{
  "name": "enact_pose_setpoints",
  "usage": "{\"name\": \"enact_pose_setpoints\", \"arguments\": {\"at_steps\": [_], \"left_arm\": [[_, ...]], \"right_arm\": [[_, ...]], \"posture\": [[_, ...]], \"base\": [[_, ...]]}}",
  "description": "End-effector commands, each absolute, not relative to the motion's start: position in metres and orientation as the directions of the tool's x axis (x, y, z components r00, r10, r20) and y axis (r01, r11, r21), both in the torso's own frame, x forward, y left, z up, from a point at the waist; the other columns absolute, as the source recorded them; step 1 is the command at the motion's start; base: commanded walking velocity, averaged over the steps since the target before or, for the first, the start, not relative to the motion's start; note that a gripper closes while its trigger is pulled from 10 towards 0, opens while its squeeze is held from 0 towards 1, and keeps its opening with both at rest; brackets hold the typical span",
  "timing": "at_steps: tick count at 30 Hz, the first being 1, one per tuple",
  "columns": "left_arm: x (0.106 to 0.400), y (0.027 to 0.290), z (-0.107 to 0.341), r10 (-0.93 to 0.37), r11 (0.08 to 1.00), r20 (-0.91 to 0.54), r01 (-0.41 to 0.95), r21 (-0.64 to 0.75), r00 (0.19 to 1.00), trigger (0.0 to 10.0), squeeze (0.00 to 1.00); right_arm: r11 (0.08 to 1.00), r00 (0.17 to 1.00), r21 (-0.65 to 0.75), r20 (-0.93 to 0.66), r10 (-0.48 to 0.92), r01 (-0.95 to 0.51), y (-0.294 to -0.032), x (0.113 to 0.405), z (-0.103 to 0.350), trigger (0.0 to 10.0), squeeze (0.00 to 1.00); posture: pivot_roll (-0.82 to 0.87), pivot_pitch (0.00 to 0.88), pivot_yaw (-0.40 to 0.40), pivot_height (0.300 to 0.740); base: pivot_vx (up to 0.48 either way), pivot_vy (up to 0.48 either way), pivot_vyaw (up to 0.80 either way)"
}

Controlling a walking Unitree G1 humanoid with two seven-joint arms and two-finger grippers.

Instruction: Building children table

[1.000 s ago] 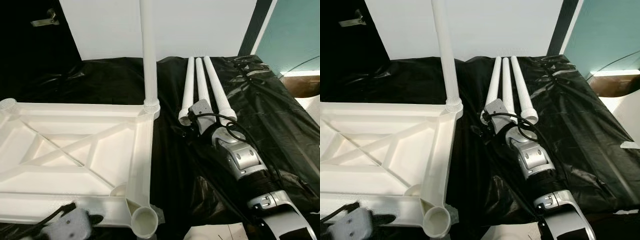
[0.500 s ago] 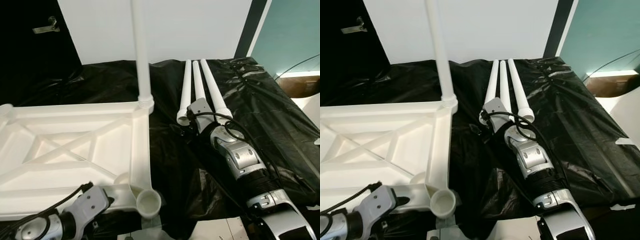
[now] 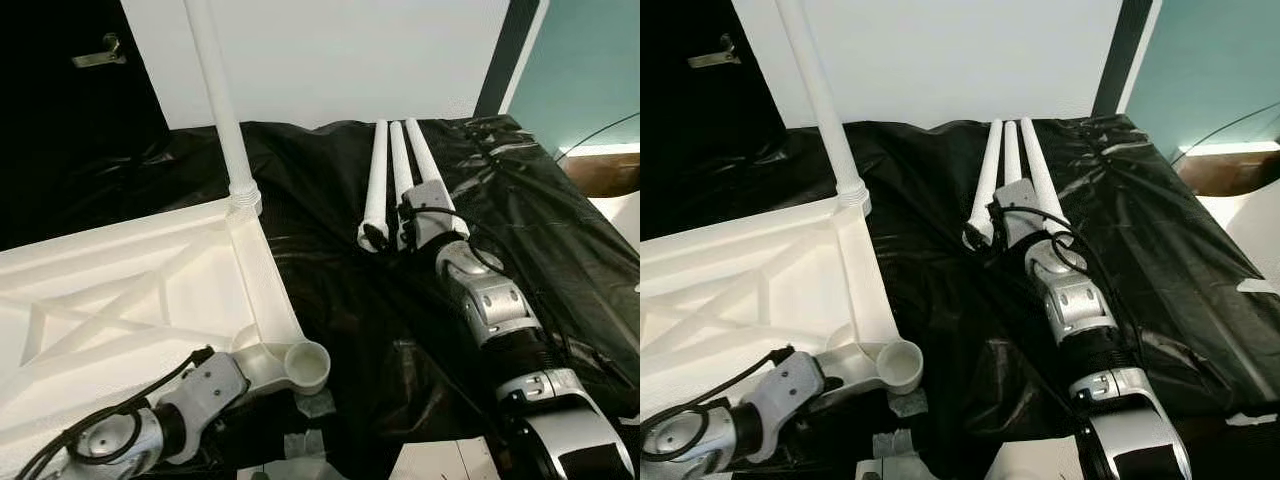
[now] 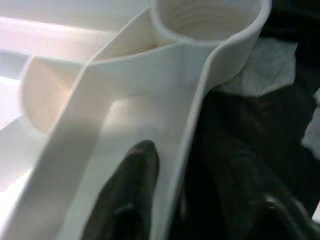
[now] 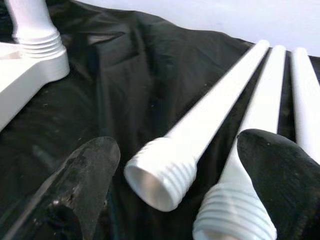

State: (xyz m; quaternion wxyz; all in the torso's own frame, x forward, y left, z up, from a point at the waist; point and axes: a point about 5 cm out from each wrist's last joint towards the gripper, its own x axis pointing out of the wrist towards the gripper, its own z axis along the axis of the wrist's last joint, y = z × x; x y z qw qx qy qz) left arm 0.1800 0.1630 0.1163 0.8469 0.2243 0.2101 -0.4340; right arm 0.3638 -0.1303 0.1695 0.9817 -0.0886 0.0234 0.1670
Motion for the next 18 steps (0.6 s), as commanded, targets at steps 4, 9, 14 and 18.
{"name": "enact_pose_setpoints", "arguments": {"at_steps": [4, 9, 14, 18], "left_arm": [[0.194, 0.156, 0.121, -0.558, 0.620, -0.478, 0.724, 0.302, 0.678, 10.0, 0.00], [0.202, 0.143, 0.138, -0.597, 0.641, -0.378, 0.704, 0.306, 0.708, 10.0, 0.00], [0.208, 0.138, 0.156, -0.622, 0.674, -0.274, 0.679, 0.290, 0.734, 10.0, 0.00], [0.212, 0.132, 0.172, -0.641, 0.690, -0.184, 0.665, 0.286, 0.745, 10.0, 0.00]], "right_arm": [[0.966, 0.975, -0.135, -0.044, 0.216, -0.220, -0.145, 0.371, 0.173, 10.0, 0.00], [0.987, 0.995, -0.125, -0.011, 0.100, -0.101, -0.160, 0.378, 0.177, 10.0, 0.00], [0.994, 1.000, -0.111, 0.001, 0.014, -0.014, -0.174, 0.382, 0.180, 10.0, 0.00], [0.995, 0.998, -0.087, -0.007, -0.057, 0.056, -0.188, 0.386, 0.180, 10.0, 0.00]], "posture": [[0.16, 0.035, -0.006, 0.740], [0.16, 0.037, -0.002, 0.740], [0.15, 0.039, 0.001, 0.740], [0.15, 0.043, -0.004, 0.740]], "base": [[0.000, 0.000, 0.00], [0.000, 0.000, 0.00], [0.000, 0.000, 0.00], [0.000, 0.000, 0.00]]}}
